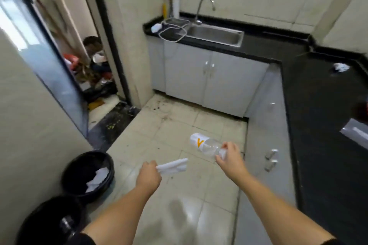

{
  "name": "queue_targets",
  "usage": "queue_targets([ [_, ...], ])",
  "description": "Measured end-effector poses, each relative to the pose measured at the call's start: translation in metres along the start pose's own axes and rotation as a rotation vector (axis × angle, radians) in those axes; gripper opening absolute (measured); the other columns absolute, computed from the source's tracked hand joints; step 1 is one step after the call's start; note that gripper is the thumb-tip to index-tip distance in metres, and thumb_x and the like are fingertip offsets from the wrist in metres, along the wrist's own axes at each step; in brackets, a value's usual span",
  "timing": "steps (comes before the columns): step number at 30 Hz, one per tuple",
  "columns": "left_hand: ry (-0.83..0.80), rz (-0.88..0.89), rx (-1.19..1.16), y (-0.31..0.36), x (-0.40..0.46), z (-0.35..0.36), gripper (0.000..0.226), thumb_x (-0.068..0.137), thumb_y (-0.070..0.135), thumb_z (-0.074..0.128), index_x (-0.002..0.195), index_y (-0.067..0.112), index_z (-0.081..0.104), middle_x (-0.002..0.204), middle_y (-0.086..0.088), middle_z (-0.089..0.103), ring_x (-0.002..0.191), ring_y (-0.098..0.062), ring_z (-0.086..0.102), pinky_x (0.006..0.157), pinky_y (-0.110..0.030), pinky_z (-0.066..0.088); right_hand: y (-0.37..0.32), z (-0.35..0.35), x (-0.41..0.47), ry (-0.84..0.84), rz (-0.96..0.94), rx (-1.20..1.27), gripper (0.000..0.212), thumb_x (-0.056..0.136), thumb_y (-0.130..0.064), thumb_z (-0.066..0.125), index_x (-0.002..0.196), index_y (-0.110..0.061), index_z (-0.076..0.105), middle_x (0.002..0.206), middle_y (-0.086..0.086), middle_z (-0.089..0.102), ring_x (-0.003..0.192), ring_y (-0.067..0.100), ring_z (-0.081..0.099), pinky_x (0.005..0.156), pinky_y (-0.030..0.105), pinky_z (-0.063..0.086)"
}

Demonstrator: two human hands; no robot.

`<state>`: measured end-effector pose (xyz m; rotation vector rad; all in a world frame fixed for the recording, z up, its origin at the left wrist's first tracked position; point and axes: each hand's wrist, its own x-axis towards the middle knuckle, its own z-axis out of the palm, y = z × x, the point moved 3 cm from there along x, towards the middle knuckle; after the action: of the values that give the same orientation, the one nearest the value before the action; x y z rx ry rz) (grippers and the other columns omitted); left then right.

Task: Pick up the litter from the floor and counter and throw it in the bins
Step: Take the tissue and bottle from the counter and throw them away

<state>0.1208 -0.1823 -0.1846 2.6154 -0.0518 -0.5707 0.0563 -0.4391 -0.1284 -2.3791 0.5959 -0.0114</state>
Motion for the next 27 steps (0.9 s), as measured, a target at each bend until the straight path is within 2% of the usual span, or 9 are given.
queue_targets([
  [3,0.054,-0.097,-0.093,-0.073,-0.009,-0.029,0.016,0.086,0.001,0.047,0.097,-0.004,0.057,0.102,-0.026,0.057,0.101,-0.041,0.061,0.083,-0.044,0.048,-0.053,0.054,-0.001,-0.094,-0.058,-0.036,0.039,0.082,-0.016,0.066,0.114,-0.002,0.048,0.121,0.019,0.047,0.105,0.035,0.055,0.089,0.034,0.043],
  [7,0.095,-0.198,-0.182,-0.169,-0.023,-0.071,0.023,0.091,0.003,0.046,0.109,0.001,0.06,0.119,-0.023,0.061,0.11,-0.038,0.059,0.09,-0.036,0.048,-0.12,0.133,-0.014,-0.196,-0.094,-0.104,0.039,0.085,-0.015,0.064,0.117,0.0,0.047,0.125,0.02,0.045,0.103,0.034,0.053,0.086,0.031,0.041],
  [9,0.095,-0.224,-0.157,-0.216,-0.029,-0.094,0.02,0.091,0.003,0.046,0.105,0.003,0.061,0.12,-0.024,0.062,0.111,-0.036,0.06,0.09,-0.037,0.047,-0.155,0.176,-0.025,-0.278,-0.096,-0.125,0.04,0.085,-0.015,0.063,0.119,0.0,0.046,0.127,0.021,0.044,0.1,0.032,0.053,0.085,0.029,0.042],
  [12,0.107,-0.308,-0.18,-0.287,-0.041,-0.126,0.026,0.09,0.001,0.045,0.11,-0.006,0.061,0.117,-0.026,0.06,0.109,-0.039,0.058,0.088,-0.039,0.045,-0.208,0.241,-0.046,-0.409,-0.113,-0.169,0.042,0.084,-0.015,0.063,0.12,-0.001,0.045,0.128,0.021,0.041,0.107,0.036,0.054,0.093,0.031,0.043],
  [16,0.122,-0.429,-0.199,-0.372,-0.053,-0.152,0.013,0.086,0.001,0.044,0.079,0.003,0.054,0.109,-0.025,0.062,0.099,-0.04,0.06,0.083,-0.042,0.048,-0.273,0.315,-0.075,-0.562,-0.166,-0.215,0.04,0.085,-0.017,0.061,0.119,-0.003,0.043,0.126,0.019,0.038,0.089,0.034,0.056,0.088,0.035,0.048],
  [20,0.132,-0.58,-0.285,-0.437,-0.064,-0.148,0.022,0.087,0.001,0.044,0.101,-0.006,0.059,0.111,-0.025,0.062,0.102,-0.039,0.061,0.083,-0.039,0.049,-0.313,0.389,-0.086,-0.716,-0.25,-0.324,0.039,0.087,-0.018,0.057,0.12,-0.005,0.042,0.127,0.017,0.035,0.099,0.039,0.056,0.087,0.038,0.049],
  [23,0.13,-0.688,-0.364,-0.478,-0.068,-0.128,0.024,0.088,0.002,0.046,0.105,-0.006,0.06,0.115,-0.026,0.062,0.106,-0.038,0.06,0.084,-0.039,0.048,-0.324,0.455,-0.081,-0.824,-0.311,-0.387,0.039,0.088,-0.017,0.057,0.121,-0.002,0.042,0.127,0.019,0.037,0.107,0.041,0.053,0.09,0.041,0.046],
  [25,0.135,-0.779,-0.465,-0.504,-0.07,-0.106,0.022,0.089,0.003,0.047,0.104,-0.005,0.061,0.113,-0.026,0.063,0.104,-0.037,0.06,0.081,-0.038,0.048,-0.321,0.503,-0.084,-0.866,-0.43,-0.456,0.044,0.077,-0.015,0.07,0.114,0.001,0.052,0.114,0.02,0.047,0.104,0.041,0.051,0.085,0.042,0.047],
  [27,0.158,-0.877,-0.556,-0.528,-0.064,-0.081,0.019,0.09,0.003,0.046,0.1,-0.003,0.061,0.11,-0.027,0.063,0.099,-0.035,0.06,0.075,-0.035,0.045,-0.304,0.566,-0.084,-1.069,-0.52,-0.648,0.048,0.039,-0.014,0.09,0.08,0.001,0.071,0.083,0.023,0.061,0.086,0.033,0.044,0.068,0.045,0.049],
])
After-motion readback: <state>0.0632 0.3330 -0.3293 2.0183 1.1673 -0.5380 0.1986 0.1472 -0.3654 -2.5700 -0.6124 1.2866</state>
